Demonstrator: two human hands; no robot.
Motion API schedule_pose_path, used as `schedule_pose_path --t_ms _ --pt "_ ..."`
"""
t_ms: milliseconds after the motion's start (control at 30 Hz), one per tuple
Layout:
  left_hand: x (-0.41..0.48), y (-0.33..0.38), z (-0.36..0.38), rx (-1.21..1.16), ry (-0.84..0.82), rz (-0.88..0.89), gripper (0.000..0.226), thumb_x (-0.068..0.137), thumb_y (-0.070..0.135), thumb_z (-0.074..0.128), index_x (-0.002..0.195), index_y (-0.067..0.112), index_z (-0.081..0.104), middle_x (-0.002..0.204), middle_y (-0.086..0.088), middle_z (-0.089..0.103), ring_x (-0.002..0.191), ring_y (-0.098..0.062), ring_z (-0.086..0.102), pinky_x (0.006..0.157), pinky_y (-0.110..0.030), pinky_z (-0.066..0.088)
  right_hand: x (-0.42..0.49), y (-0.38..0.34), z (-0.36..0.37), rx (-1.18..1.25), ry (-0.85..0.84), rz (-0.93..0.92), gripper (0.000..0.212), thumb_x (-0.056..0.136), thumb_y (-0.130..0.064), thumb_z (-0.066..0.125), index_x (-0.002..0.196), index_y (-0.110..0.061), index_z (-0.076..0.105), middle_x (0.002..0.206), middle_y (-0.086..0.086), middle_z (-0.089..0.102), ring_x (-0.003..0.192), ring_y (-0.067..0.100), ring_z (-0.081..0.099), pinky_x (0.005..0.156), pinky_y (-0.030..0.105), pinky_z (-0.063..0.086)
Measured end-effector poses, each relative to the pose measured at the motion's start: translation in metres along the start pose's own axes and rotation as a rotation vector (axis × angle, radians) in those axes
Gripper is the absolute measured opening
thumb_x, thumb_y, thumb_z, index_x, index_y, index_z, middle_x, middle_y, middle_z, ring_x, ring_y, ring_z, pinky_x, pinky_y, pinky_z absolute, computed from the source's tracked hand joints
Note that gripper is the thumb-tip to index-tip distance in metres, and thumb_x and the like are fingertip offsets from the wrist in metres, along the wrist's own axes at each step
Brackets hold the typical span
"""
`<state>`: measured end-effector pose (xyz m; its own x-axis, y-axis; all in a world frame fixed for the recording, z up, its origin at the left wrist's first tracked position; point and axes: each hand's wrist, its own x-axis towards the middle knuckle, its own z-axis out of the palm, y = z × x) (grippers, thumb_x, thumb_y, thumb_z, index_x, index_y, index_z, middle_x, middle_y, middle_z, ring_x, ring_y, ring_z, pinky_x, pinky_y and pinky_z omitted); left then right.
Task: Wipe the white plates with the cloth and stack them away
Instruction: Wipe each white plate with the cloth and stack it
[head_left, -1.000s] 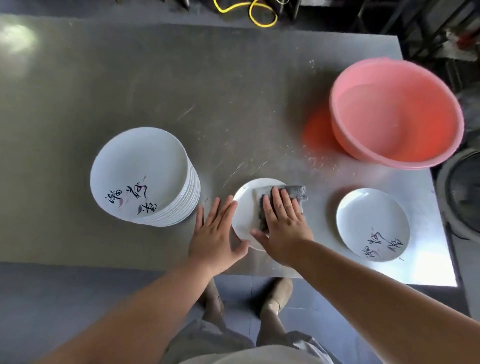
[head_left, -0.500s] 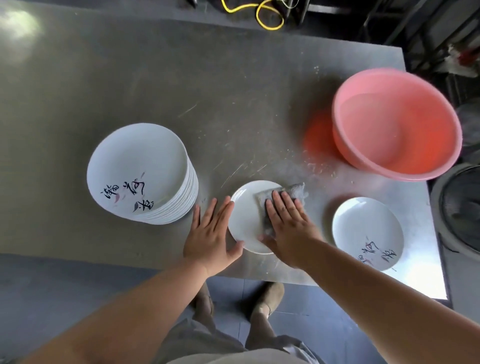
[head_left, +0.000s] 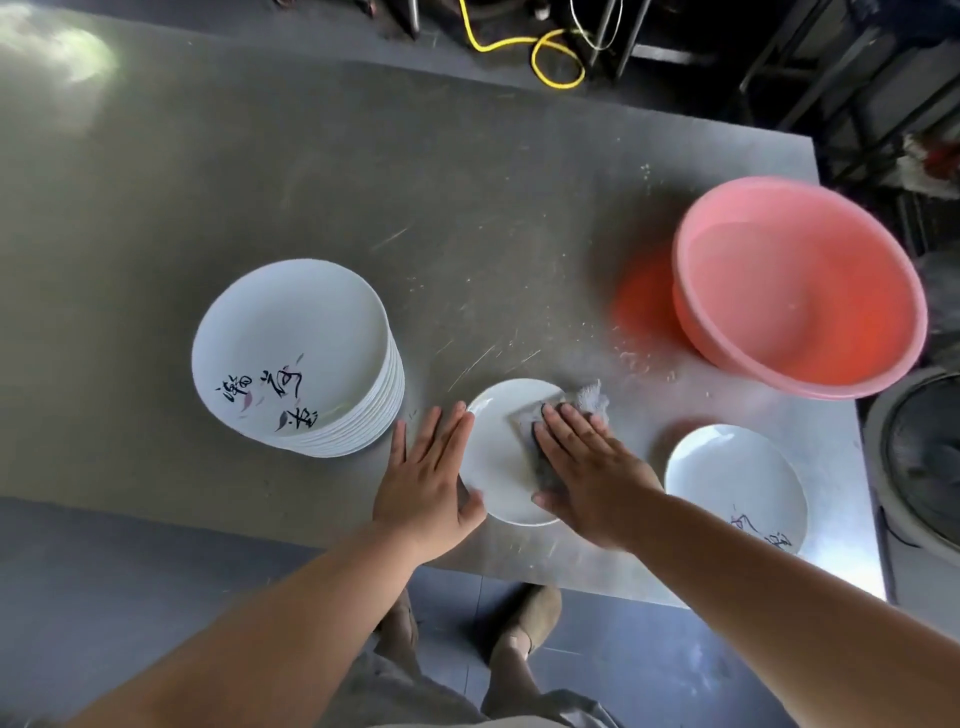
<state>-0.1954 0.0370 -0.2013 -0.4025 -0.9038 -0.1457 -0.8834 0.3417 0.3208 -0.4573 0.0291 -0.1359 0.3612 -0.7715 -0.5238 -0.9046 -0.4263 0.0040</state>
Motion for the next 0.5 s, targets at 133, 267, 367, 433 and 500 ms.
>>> schedule_pose_path --t_ms 133,267,367,433,500 --pt "-0.001 -0.001 -0.001 0.027 0.021 0.005 0.095 0.091 0.059 0.047 0.167 0.011 0.015 0.176 -0.003 0.006 0.162 -0.027 0.008 0.128 -0.061 0.005 0.050 -0.021 -0.018 -0.039 0.037 -0.057 0.091 0.095 -0.077 0.003 0.162 -0.022 -0.024 0.166 -0.001 -0.036 0.155 0.021 -0.032 0.129 0.045 -0.011" --pt "0.000 0.003 0.000 0.021 0.045 -0.029 0.096 0.091 0.058 0.049 0.167 0.011 0.014 0.176 -0.003 0.007 0.162 -0.024 0.008 0.129 -0.057 0.005 0.049 -0.015 -0.016 -0.051 0.026 -0.034 0.089 0.094 -0.075 -0.001 0.161 -0.023 -0.027 0.167 -0.003 -0.037 0.153 0.019 -0.034 0.129 0.044 -0.012" --pt "0.002 0.002 0.002 0.019 0.044 -0.029 0.097 0.090 0.057 0.049 0.168 0.014 0.009 0.177 0.000 0.005 0.163 -0.023 0.005 0.129 -0.058 0.004 0.024 -0.005 -0.005 0.024 0.038 0.118 0.092 0.089 -0.074 -0.008 0.161 -0.019 -0.025 0.167 -0.001 -0.035 0.154 0.021 -0.034 0.129 0.044 -0.010" --pt "0.002 0.000 0.004 0.021 0.048 -0.026 0.099 0.089 0.056 0.049 0.168 0.016 0.006 0.177 0.001 0.002 0.163 -0.023 0.003 0.129 -0.058 0.005 0.016 -0.011 0.001 0.029 0.039 0.193 0.095 0.087 -0.075 -0.013 0.160 -0.016 -0.026 0.166 0.001 -0.037 0.152 0.023 -0.037 0.128 0.045 -0.013" --pt "0.003 0.000 0.005 0.021 0.039 -0.022 0.099 0.088 0.055 0.050 0.168 0.016 0.007 0.177 0.001 0.003 0.163 -0.023 0.004 0.129 -0.060 0.006 0.023 -0.021 -0.001 0.078 0.039 0.205 0.095 0.087 -0.077 -0.012 0.160 -0.018 -0.027 0.166 0.000 -0.037 0.151 0.023 -0.038 0.128 0.045 -0.015"
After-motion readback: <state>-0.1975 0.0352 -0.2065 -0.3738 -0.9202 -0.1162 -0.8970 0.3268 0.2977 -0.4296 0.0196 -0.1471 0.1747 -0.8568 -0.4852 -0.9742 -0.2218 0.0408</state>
